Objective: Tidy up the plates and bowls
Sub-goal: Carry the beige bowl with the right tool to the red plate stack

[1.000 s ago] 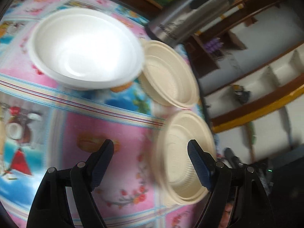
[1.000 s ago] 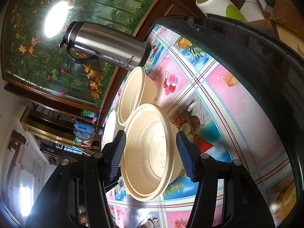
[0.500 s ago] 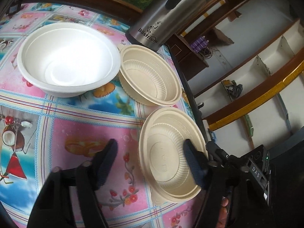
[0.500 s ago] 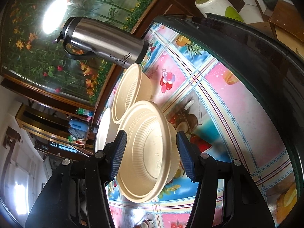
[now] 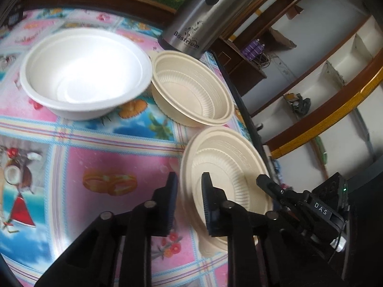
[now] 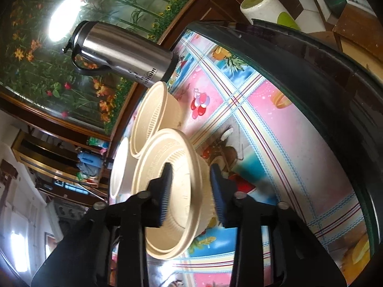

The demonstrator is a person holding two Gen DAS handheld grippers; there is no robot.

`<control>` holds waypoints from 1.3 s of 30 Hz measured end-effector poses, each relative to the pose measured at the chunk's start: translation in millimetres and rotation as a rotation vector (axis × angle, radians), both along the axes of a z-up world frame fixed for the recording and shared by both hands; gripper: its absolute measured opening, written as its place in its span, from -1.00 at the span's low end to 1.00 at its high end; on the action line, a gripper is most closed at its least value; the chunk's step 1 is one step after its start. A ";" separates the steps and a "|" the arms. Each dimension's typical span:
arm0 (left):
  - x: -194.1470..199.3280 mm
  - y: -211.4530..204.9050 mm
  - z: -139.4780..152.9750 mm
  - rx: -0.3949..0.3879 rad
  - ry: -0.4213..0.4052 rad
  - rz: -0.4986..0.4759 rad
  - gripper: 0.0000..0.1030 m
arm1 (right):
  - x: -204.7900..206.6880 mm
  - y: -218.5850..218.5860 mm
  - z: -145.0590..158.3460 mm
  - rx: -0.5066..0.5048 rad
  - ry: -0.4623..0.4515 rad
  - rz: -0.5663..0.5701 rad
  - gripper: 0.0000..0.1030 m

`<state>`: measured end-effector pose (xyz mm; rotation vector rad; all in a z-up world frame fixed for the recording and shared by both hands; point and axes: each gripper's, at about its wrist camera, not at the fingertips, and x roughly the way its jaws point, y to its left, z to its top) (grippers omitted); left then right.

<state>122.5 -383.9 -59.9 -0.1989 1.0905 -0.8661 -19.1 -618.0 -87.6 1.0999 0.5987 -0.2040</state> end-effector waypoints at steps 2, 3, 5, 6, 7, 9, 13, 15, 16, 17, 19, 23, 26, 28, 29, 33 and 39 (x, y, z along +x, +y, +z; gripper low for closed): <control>-1.2 -0.2 1.4 0.018 -0.019 0.006 -0.77 | 1.6 1.3 -2.2 -0.008 0.018 0.004 -0.62; -1.2 0.1 1.4 0.024 -0.024 0.008 -0.80 | 2.9 2.4 -2.1 -0.020 0.029 0.006 -0.70; -1.8 1.4 1.9 0.031 -0.037 0.012 -0.82 | 2.8 3.8 -1.1 -0.038 0.032 0.005 -0.73; -2.1 2.5 2.0 0.036 -0.045 0.013 -0.82 | 3.3 4.9 -0.2 -0.050 0.034 0.007 -0.74; -2.6 2.9 2.4 0.040 -0.051 0.013 -0.82 | 4.1 6.1 0.9 -0.063 0.038 0.010 -0.76; -2.8 3.5 3.8 0.047 -0.060 0.015 -0.84 | 5.1 8.1 2.4 -0.079 0.038 0.014 -0.76; -2.5 9.0 6.8 0.050 -0.056 0.013 -0.84 | 6.4 12.5 7.6 -0.110 0.028 0.026 -0.76; -2.5 14.2 8.8 0.044 -0.055 0.018 -0.84 | 6.7 16.3 9.8 -0.118 0.021 0.033 -0.76; -2.6 18.5 9.8 0.040 -0.053 0.021 -0.84 | 7.4 18.5 10.9 -0.121 0.017 0.039 -0.76; -2.2 21.8 10.9 0.035 -0.051 0.024 -0.84 | 7.9 20.8 11.9 -0.123 0.012 0.043 -0.76; -3.0 31.0 14.1 0.025 -0.052 0.036 -0.84 | 8.9 26.5 14.0 -0.127 0.002 0.053 -0.76; -6.8 55.6 19.4 0.014 -0.061 0.069 -0.84 | 14.0 43.1 19.6 -0.140 -0.017 0.081 -0.76; -10.0 73.8 23.5 0.012 -0.071 0.088 -0.84 | 19.1 59.2 21.3 -0.145 -0.031 0.099 -0.76; -13.9 90.9 26.8 0.015 -0.081 0.107 -0.84 | 24.3 70.3 20.0 -0.128 -0.040 0.116 -0.76; -16.3 102.3 28.5 0.017 -0.085 0.117 -0.84 | 26.9 75.9 19.5 -0.118 -0.044 0.123 -0.76; -20.0 143.0 37.1 0.027 -0.102 0.168 -0.84 | 40.2 107.5 19.6 -0.094 -0.062 0.170 -0.75; -33.2 226.4 57.6 0.052 -0.150 0.273 -0.85 | 60.1 183.9 24.6 -0.053 -0.109 0.276 -0.74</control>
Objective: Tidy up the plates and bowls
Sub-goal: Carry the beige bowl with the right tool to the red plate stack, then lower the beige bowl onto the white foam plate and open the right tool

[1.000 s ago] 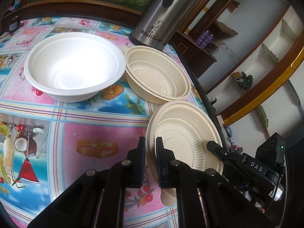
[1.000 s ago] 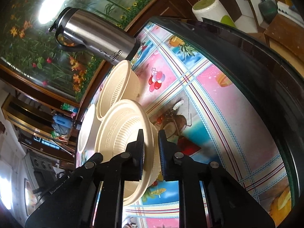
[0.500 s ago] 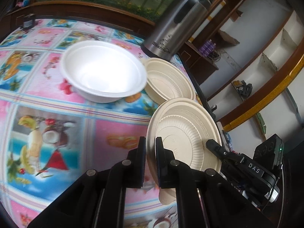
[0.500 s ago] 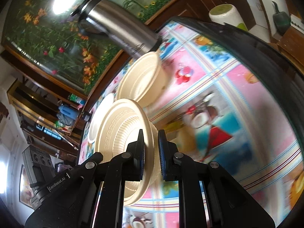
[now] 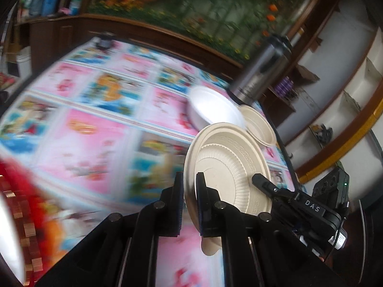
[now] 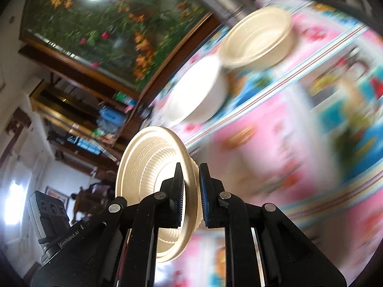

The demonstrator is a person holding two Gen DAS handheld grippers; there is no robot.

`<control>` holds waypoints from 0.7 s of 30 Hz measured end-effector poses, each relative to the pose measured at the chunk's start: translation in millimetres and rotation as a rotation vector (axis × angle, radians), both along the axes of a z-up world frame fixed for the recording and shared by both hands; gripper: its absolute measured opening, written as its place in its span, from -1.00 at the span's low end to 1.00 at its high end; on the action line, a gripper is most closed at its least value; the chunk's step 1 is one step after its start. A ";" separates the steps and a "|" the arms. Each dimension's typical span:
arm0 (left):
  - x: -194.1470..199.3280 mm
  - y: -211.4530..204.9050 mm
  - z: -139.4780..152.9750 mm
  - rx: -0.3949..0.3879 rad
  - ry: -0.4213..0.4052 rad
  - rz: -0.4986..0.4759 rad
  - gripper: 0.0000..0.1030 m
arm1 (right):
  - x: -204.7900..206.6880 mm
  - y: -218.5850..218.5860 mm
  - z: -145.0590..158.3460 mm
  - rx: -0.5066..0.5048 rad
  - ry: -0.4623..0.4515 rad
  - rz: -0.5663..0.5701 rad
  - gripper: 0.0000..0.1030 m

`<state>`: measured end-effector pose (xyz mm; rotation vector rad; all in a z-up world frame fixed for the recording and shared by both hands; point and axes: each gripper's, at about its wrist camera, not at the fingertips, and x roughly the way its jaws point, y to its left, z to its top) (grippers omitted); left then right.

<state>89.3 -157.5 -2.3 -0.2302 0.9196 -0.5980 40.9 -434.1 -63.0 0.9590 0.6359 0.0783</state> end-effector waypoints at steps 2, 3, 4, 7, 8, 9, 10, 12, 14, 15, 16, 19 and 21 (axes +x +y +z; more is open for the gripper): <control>-6.1 30.0 8.4 0.019 -0.020 0.036 -0.85 | 7.1 24.7 0.3 0.016 -0.005 0.041 -0.74; -9.7 48.4 13.7 0.022 -0.029 0.062 -0.85 | 13.0 42.1 0.9 0.029 -0.006 0.074 -0.74; -13.2 60.8 17.3 0.022 -0.035 0.080 -0.85 | 17.2 54.1 1.3 0.034 -0.006 0.098 -0.74; -25.9 107.3 28.3 0.032 -0.059 0.145 -0.85 | 31.4 104.0 9.6 0.026 -0.008 0.189 -0.74; -29.1 119.4 30.7 0.033 -0.064 0.166 -0.85 | 33.8 116.8 12.2 0.023 -0.011 0.210 -0.73; -33.6 135.9 33.6 0.035 -0.071 0.195 -0.85 | 37.7 133.3 17.2 0.019 -0.016 0.240 -0.73; -37.5 149.6 35.6 0.038 -0.076 0.218 -0.85 | 40.5 145.8 21.1 0.016 -0.022 0.262 -0.73; -44.6 175.1 38.5 0.034 -0.082 0.258 -0.85 | 45.7 171.6 30.5 0.004 -0.028 0.308 -0.73; -49.5 195.8 39.4 0.033 -0.084 0.291 -0.85 | 50.0 196.8 38.6 -0.021 -0.035 0.346 -0.74; -50.9 202.9 38.1 0.036 -0.084 0.302 -0.85 | 52.2 210.9 41.7 -0.035 -0.036 0.364 -0.74; -52.2 212.0 36.2 0.039 -0.080 0.316 -0.85 | 54.4 218.9 42.0 -0.044 -0.030 0.378 -0.74; -53.0 232.4 26.9 0.038 -0.057 0.355 -0.85 | 63.3 249.7 37.5 -0.065 -0.005 0.416 -0.73; -51.6 243.2 18.5 0.037 -0.032 0.374 -0.85 | 67.1 266.4 30.6 -0.078 0.015 0.438 -0.73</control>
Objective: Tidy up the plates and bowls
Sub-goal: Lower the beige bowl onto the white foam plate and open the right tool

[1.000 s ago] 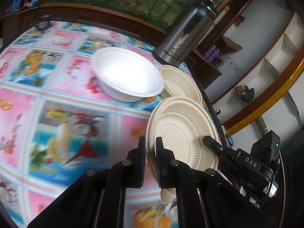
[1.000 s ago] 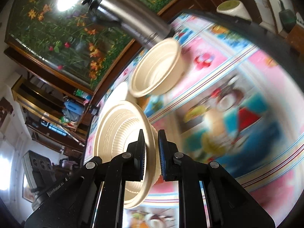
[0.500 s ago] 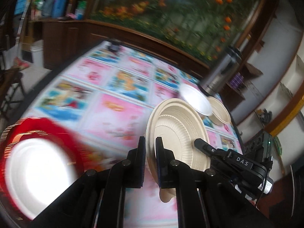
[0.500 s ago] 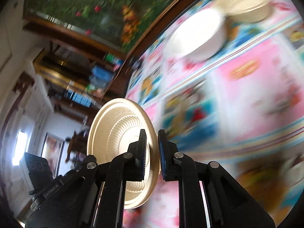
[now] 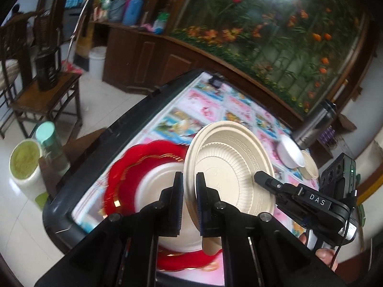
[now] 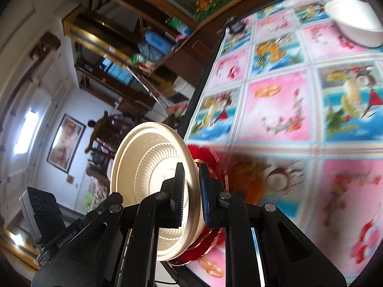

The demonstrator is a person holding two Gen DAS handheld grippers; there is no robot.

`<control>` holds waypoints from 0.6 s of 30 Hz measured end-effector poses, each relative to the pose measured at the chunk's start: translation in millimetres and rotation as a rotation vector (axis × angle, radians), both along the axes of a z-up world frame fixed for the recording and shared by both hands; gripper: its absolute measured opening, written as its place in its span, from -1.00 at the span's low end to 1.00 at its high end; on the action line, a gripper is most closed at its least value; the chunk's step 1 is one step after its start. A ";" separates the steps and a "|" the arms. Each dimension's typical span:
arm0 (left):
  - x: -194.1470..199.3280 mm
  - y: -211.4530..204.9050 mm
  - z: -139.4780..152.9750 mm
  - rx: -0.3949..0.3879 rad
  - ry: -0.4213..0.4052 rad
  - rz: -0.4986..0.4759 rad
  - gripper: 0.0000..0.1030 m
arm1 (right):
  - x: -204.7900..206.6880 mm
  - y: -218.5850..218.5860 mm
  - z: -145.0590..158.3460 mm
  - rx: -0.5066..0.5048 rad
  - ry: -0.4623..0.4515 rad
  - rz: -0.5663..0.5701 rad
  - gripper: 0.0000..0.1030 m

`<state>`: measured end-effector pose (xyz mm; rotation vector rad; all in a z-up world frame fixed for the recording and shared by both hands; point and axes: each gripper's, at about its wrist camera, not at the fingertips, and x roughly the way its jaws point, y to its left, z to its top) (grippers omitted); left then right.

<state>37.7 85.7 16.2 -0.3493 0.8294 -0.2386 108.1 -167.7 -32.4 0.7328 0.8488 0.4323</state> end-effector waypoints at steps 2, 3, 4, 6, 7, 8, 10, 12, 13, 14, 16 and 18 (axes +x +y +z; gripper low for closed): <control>3.5 10.6 -10.3 -0.013 0.033 0.020 -0.85 | 2.6 6.0 -7.1 -0.014 0.016 0.016 -0.73; 6.3 15.1 -16.6 -0.021 0.051 0.027 -0.85 | 5.2 12.4 -11.2 -0.026 0.027 0.026 -0.73; 9.0 18.1 -21.9 -0.025 0.070 0.031 -0.85 | 5.9 18.5 -13.4 -0.036 0.034 0.031 -0.73; 9.9 24.4 -32.7 -0.039 0.105 0.033 -0.85 | 10.4 27.2 -17.4 -0.061 0.043 0.038 -0.74; 10.8 26.7 -37.8 -0.047 0.121 0.034 -0.84 | 12.4 30.4 -19.9 -0.074 0.049 0.040 -0.73; 11.9 28.4 -41.8 -0.056 0.134 0.034 -0.84 | 14.3 33.8 -21.4 -0.083 0.055 0.042 -0.73; 11.4 30.6 -44.5 -0.065 0.147 0.034 -0.83 | 16.2 36.1 -26.3 -0.098 0.062 0.042 -0.73; 9.5 32.9 -42.7 -0.061 0.140 0.035 -0.82 | 18.7 38.8 -29.0 -0.101 0.064 0.051 -0.73; 8.9 34.3 -41.7 -0.062 0.142 0.033 -0.82 | 19.1 40.4 -29.6 -0.103 0.067 0.056 -0.73; 8.1 36.5 -41.7 -0.068 0.145 0.031 -0.82 | 19.5 42.0 -29.9 -0.107 0.067 0.059 -0.73; 5.6 39.9 -40.1 -0.069 0.144 0.033 -0.82 | 17.0 44.9 -28.1 -0.123 0.062 0.060 -0.73; 4.1 42.3 -40.1 -0.068 0.153 0.034 -0.67 | 17.8 48.1 -25.4 -0.141 0.054 0.069 -0.70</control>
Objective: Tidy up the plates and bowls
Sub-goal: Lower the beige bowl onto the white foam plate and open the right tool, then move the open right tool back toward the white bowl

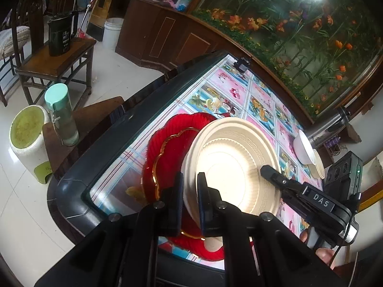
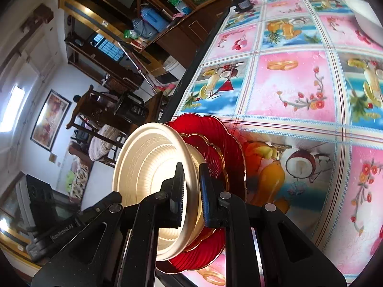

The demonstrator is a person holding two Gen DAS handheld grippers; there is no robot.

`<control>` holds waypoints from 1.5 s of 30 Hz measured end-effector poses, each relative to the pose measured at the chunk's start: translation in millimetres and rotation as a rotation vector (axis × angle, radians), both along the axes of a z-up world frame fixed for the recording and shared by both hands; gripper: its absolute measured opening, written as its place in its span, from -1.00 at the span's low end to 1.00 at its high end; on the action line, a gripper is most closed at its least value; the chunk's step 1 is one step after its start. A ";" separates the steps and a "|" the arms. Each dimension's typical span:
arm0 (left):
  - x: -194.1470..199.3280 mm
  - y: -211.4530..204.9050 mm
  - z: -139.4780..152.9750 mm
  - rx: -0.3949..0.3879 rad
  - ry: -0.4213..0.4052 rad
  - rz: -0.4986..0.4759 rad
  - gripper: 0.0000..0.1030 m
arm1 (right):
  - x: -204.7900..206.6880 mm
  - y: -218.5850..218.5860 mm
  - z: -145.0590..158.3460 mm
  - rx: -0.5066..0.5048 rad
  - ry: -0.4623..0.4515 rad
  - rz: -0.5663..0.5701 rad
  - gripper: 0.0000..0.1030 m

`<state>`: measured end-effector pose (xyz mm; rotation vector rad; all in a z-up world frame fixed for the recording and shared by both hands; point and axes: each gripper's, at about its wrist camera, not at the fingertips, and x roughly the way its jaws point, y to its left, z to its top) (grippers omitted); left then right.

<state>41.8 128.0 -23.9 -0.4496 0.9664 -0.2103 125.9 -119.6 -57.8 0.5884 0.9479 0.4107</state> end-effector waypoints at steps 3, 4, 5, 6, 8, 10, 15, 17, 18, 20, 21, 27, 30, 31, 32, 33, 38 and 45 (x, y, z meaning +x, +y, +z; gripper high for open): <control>-2.1 5.3 0.2 -0.022 0.006 0.006 -0.61 | -1.0 -0.6 4.2 0.000 -0.018 0.008 -0.53; -2.6 6.6 1.2 -0.021 0.004 0.011 -0.60 | -3.4 -1.1 6.2 0.001 -0.024 0.008 -0.44; -3.6 8.8 2.6 -0.022 0.001 0.016 -0.58 | -3.7 -2.8 7.6 0.000 -0.029 0.005 -0.38; -4.3 10.3 3.3 -0.025 -0.001 0.019 -0.57 | -4.8 -5.5 9.3 0.000 -0.036 -0.004 -0.29; -5.5 13.9 5.9 -0.028 -0.009 0.030 -0.57 | -6.6 -12.2 12.9 0.005 -0.055 -0.028 -0.28; -6.1 17.9 9.0 -0.035 -0.016 0.047 -0.53 | -6.4 -17.2 17.9 0.017 -0.082 -0.051 -0.28; -8.0 20.2 11.4 -0.049 -0.025 0.059 -0.44 | 14.8 -4.3 28.7 -0.055 -0.122 -0.029 -0.28; -8.5 19.9 11.5 -0.051 -0.024 0.057 -0.44 | 21.4 1.3 28.2 -0.066 -0.125 -0.034 -0.28; -8.9 19.3 11.6 -0.051 -0.023 0.054 -0.44 | 24.4 4.4 27.0 -0.070 -0.126 -0.036 -0.28; -9.1 18.2 11.5 -0.049 -0.022 0.049 -0.44 | 27.4 10.2 23.4 -0.085 -0.118 -0.029 -0.28; -8.9 17.7 11.8 -0.048 -0.021 0.047 -0.44 | 29.2 13.3 20.2 -0.089 -0.108 -0.022 -0.28; -9.2 14.4 16.9 -0.044 -0.032 0.037 -0.44 | 25.7 6.1 22.3 -0.043 -0.113 -0.026 -0.28; -9.2 9.7 19.3 -0.048 -0.036 0.031 -0.44 | 23.5 -7.4 27.0 -0.011 -0.127 -0.050 -0.28; -9.1 6.8 20.4 -0.045 -0.038 0.026 -0.44 | 22.6 -12.9 27.9 0.000 -0.130 -0.055 -0.28; -8.9 4.7 21.5 -0.043 -0.039 0.021 -0.44 | 21.6 -18.6 28.5 0.002 -0.134 -0.065 -0.28; -8.7 1.0 22.9 -0.041 -0.041 0.014 -0.42 | 21.0 -25.3 28.5 -0.002 -0.136 -0.078 -0.28; -8.7 -34.2 32.0 -0.017 -0.062 -0.065 -0.29 | 17.6 -80.7 20.9 0.014 -0.124 -0.181 -0.28; -8.5 -102.6 32.9 0.033 -0.045 -0.213 -0.10 | -1.5 -181.1 7.5 -0.002 -0.173 -0.370 -0.28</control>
